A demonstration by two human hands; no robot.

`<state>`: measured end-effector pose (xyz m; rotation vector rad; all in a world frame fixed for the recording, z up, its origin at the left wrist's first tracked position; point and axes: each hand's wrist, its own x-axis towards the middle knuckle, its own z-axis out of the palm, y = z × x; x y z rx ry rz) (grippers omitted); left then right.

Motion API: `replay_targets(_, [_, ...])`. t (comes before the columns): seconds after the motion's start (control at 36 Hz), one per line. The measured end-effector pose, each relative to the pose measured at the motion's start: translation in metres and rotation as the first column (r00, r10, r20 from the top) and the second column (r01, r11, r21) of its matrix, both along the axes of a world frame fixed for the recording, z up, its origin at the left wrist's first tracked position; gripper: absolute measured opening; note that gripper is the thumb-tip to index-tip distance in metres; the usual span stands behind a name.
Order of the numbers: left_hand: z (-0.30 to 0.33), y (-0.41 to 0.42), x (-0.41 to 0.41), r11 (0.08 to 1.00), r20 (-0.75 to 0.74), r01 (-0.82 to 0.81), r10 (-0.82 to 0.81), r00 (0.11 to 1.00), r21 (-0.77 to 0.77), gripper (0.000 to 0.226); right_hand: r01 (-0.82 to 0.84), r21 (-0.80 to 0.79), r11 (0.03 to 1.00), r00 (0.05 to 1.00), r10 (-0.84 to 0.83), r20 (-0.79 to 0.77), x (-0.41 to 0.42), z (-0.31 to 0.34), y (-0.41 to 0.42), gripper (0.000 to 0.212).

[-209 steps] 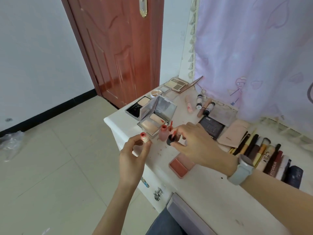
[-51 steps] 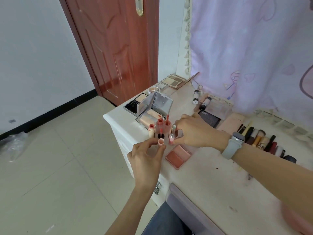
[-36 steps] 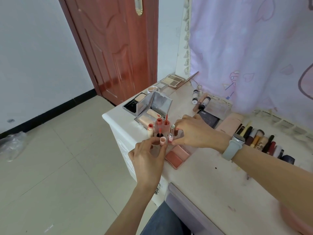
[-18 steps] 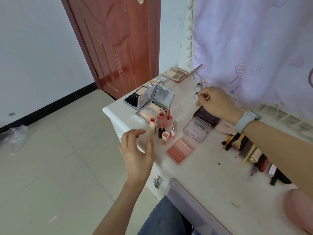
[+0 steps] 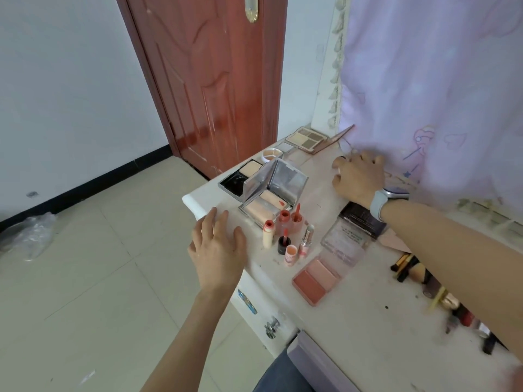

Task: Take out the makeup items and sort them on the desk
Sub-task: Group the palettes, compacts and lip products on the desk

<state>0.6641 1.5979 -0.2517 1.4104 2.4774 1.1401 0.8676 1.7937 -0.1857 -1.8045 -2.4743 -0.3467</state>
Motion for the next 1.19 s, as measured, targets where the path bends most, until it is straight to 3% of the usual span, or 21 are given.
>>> replay_targets(0.06, [0.002,0.0,-0.002,1.0,0.016,0.001,-0.001,1.0,-0.006,0.039,-0.023,0.0,1.0,0.992,0.023,-0.125,0.001,0.005,-0.003,0.032])
replay_targets(0.11, [0.003,0.0,-0.004,1.0,0.045,-0.005,0.005,0.999,-0.003,0.036,-0.06,-0.068,0.996,0.925,0.03,-0.38,0.004,0.015,-0.01,0.027])
replay_targets(0.22, [0.011,0.0,-0.006,0.992,0.112,-0.041,0.029,0.993,0.115,0.026,-0.188,-0.283,0.94,0.534,-0.144,-0.833,0.012,0.037,-0.031,0.023])
replay_targets(0.28, [0.02,0.0,-0.003,0.981,0.134,-0.055,0.03,0.991,0.184,0.029,-0.259,-0.307,0.916,0.386,-0.193,-0.902,0.018,0.049,-0.04,0.038])
replay_targets(0.33, [0.033,0.001,0.0,0.966,0.148,-0.054,0.016,0.989,0.253,0.034,-0.313,-0.31,0.898,0.316,-0.21,-0.925,0.023,0.061,-0.051,0.053])
replay_targets(0.5, [0.074,0.01,0.013,0.902,0.112,0.07,-0.13,0.985,0.427,0.022,-0.442,-0.26,0.858,0.179,-0.2,-0.963,0.029,0.092,-0.086,0.032])
replay_targets(0.61, [0.107,0.011,0.033,0.865,0.186,0.326,-0.417,0.89,0.381,0.023,-0.5,-0.269,0.823,0.137,-0.232,-0.963,0.024,0.106,-0.107,0.019])
replay_targets(0.72, [0.131,0.01,0.056,0.746,0.074,0.597,-0.641,0.764,0.296,0.049,-0.576,-0.218,0.788,0.076,-0.214,-0.974,0.014,0.115,-0.127,0.013])
replay_targets(0.78, [0.139,0.012,0.065,0.72,-0.014,0.628,-0.654,0.756,0.294,0.045,-0.582,-0.182,0.793,0.041,-0.195,-0.98,0.011,0.12,-0.136,0.01])
replay_targets(0.83, [0.143,0.014,0.069,0.712,-0.146,0.624,-0.614,0.776,0.32,0.038,-0.555,-0.167,0.815,0.075,-0.151,-0.986,0.011,0.122,-0.139,0.013])
replay_targets(0.94, [0.149,0.018,0.07,0.733,-0.292,0.623,-0.554,0.78,0.274,0.053,-0.505,-0.152,0.85,0.141,-0.093,-0.986,0.018,0.123,-0.139,0.02])
replay_targets(1.08, [0.157,0.017,0.068,0.688,-0.022,0.676,-0.696,0.718,0.264,0.057,-0.56,-0.024,0.828,0.243,0.136,-0.96,0.025,0.127,-0.147,0.012])
replay_targets(1.14, [0.158,0.018,0.063,0.687,-0.01,0.682,-0.702,0.712,0.251,0.055,-0.62,-0.038,0.784,0.276,0.172,-0.946,0.029,0.129,-0.146,0.014])
replay_targets(1.19, [0.159,0.02,0.059,0.691,-0.056,0.692,-0.698,0.714,0.207,0.05,-0.624,-0.081,0.778,0.298,0.14,-0.944,0.032,0.132,-0.144,0.002])
